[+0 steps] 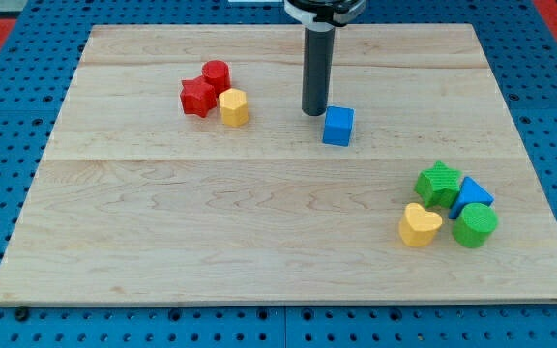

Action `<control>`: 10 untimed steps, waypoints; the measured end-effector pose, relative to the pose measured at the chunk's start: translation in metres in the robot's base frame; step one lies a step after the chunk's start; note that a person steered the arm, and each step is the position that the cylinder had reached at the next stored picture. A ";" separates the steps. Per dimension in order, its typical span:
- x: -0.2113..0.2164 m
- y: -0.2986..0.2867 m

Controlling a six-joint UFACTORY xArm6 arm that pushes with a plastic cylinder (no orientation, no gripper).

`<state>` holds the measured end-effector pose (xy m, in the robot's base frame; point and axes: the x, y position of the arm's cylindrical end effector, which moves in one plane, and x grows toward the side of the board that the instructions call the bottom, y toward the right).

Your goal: Push the blue cube to the group of blocks

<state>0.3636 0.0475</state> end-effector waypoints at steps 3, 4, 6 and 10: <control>0.075 0.045; 0.098 0.045; 0.102 -0.001; 0.132 0.010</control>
<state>0.4956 0.0577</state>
